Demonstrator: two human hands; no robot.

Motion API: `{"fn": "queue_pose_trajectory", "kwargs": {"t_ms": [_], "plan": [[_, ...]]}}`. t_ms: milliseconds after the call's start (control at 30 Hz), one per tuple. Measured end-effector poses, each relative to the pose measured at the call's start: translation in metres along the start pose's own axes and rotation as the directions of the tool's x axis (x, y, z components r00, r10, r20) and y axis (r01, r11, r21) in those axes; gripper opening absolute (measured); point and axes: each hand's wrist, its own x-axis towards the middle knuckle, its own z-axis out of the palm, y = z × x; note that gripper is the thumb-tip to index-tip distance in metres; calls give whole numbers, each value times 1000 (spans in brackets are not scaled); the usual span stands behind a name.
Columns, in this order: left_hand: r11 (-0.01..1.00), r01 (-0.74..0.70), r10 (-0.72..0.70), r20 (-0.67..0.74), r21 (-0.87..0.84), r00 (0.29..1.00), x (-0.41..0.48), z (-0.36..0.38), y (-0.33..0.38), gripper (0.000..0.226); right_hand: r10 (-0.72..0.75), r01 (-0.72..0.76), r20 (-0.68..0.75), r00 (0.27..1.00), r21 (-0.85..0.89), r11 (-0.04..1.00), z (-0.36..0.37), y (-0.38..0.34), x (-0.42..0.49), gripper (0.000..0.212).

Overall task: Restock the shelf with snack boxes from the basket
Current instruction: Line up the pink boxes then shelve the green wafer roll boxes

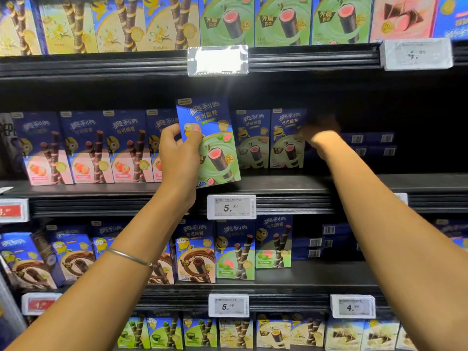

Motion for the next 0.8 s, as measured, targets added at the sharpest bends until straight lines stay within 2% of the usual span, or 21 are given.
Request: {"fn": "queue_pose_trajectory", "kwargs": {"t_ms": [67,100,133,167,200,233,300,333,467,567,600,667,733,800], "plan": [[1000,5,-5,-1,-11,1000,-1,-1,0,20,-15,19,-142,990,28,999,-5,-4,-9,53],[1000,4,-4,2,-14,1000,-1,0,-1,20,-38,63,-216,976,109,992,-5,-8,-19,42],[1000,3,-2,9,-14,1000,-1,1,-1,20,-44,103,-225,973,257,961,-4,-12,-33,32],[1000,3,-3,19,-10,1000,-2,3,0,21,-68,133,-169,983,410,902,-4,-18,-49,28],[1000,5,-4,30,-6,1000,-2,5,0,22,-132,137,-47,990,519,844,-3,-25,-64,23],[1000,7,-7,42,0,999,-2,8,-1,22,-230,131,111,967,559,819,-2,-31,-77,20],[1000,7,-8,69,12,998,-2,14,0,23,-368,125,388,845,526,841,-1,-41,-93,29],[1000,3,-4,84,14,996,-2,17,-1,23,-382,119,455,804,507,854,0,-44,-98,33],[1000,4,-7,136,24,991,-3,20,0,27,-400,91,495,771,537,839,1,-48,-103,41],[979,-107,82,143,174,986,3,14,4,28,-397,133,450,800,513,848,-2,-46,-99,37],[943,-196,164,136,268,977,5,9,5,28,-377,134,408,832,511,849,-3,-45,-96,35],[788,-407,382,152,462,912,9,-4,9,32,-318,114,327,890,515,849,-1,-41,-90,32],[553,-548,541,230,628,809,16,-19,13,39,-255,104,285,924,454,885,5,-38,-84,30],[307,-551,578,307,776,756,25,-29,20,45,-215,134,260,941,295,946,15,-36,-81,29]]}}
